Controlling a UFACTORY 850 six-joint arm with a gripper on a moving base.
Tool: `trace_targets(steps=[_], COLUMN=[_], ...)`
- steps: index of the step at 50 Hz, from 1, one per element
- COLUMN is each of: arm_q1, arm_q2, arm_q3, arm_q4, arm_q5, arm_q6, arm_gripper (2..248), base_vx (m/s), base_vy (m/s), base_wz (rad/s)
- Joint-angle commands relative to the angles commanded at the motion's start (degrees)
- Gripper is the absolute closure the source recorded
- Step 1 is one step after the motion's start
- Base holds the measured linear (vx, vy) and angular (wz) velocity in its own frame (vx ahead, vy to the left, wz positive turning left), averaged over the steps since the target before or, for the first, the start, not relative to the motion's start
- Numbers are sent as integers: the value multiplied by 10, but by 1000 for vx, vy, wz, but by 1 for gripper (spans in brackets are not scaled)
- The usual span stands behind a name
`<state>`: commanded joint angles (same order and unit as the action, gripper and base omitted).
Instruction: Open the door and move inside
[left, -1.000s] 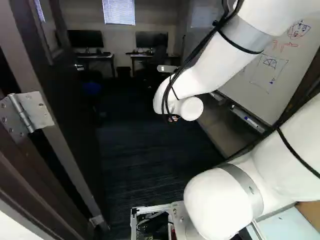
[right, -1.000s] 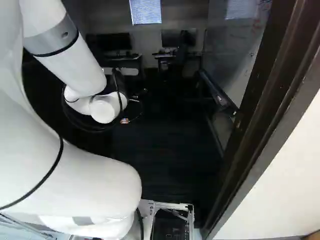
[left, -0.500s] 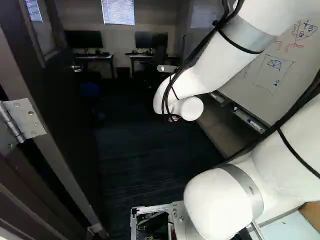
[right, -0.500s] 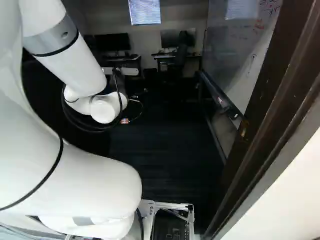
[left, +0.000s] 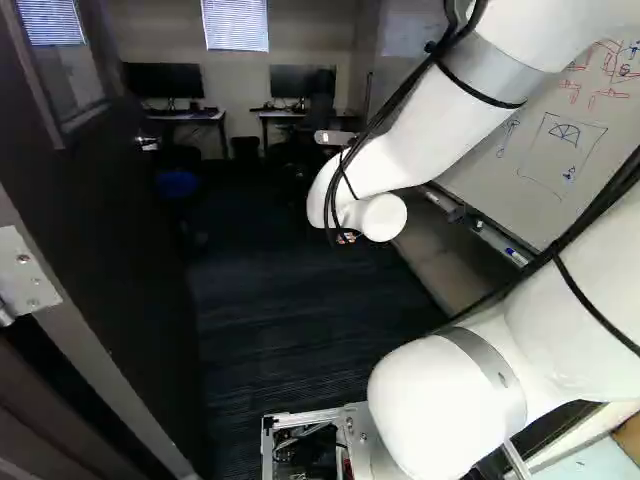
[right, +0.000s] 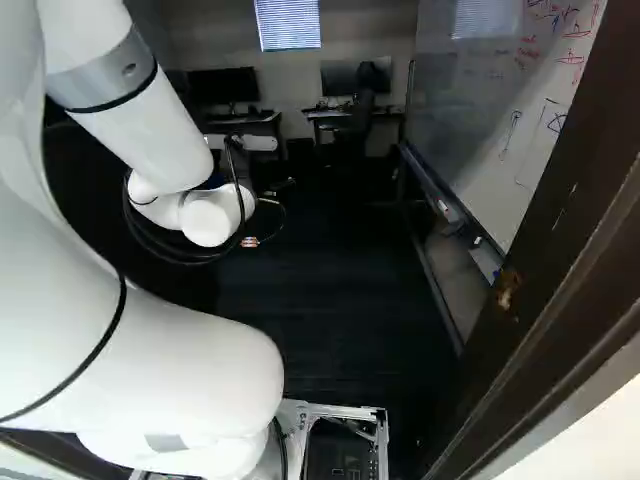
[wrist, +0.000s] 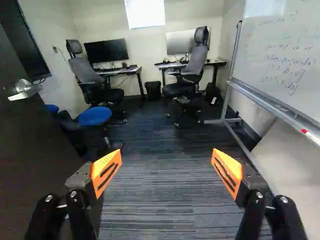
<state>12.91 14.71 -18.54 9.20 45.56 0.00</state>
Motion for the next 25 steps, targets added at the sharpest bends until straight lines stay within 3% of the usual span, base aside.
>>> trace_targets(steps=[25], arm_q1=[0], arm_q2=[0], arm_q3=[0], arm_q4=[0], arm_q5=[0], arm_q6=[0], arm_gripper=[3], base_vx=[99], base_vy=[7], base_wz=[-1])
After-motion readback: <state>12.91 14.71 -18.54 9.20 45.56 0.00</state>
